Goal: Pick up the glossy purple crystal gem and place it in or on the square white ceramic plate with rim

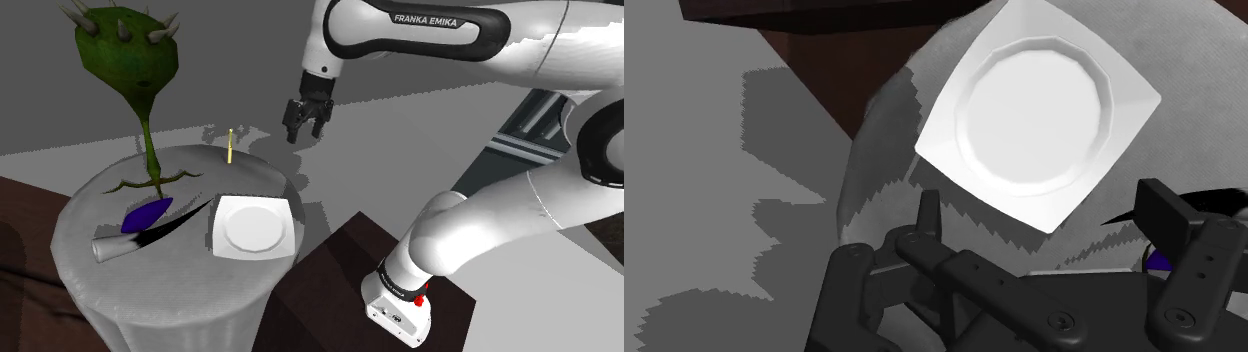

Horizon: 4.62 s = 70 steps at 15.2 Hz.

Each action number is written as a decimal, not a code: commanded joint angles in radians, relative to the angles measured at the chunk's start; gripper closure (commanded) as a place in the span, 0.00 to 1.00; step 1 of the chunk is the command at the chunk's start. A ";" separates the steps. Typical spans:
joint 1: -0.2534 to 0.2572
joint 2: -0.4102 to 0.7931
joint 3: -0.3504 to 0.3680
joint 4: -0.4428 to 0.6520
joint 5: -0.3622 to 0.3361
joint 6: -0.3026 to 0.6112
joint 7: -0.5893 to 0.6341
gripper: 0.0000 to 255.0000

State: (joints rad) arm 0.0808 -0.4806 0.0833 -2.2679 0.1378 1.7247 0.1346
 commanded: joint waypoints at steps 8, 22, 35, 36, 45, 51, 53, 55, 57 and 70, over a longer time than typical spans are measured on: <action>0.039 0.316 0.073 0.156 0.025 0.158 0.064 0.00; 0.126 0.849 0.136 0.613 -0.032 0.230 0.177 0.00; 0.201 1.157 0.137 0.912 -0.073 0.237 0.220 0.00; 0.202 1.160 0.137 0.904 -0.073 0.248 0.220 0.00; 0.203 1.163 0.137 0.900 -0.073 0.254 0.220 1.00; 0.203 1.161 0.138 0.899 -0.073 0.254 0.220 1.00; 0.203 1.161 0.138 0.899 -0.073 0.254 0.220 1.00; 0.203 1.161 0.138 0.900 -0.073 0.254 0.220 0.00; 0.337 1.098 0.045 0.787 -0.129 0.370 0.616 0.00; 0.705 1.453 -0.250 1.232 -0.259 0.132 1.753 0.00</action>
State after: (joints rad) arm 0.7855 0.9680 -0.1661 -1.0319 -0.1215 1.8486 1.8841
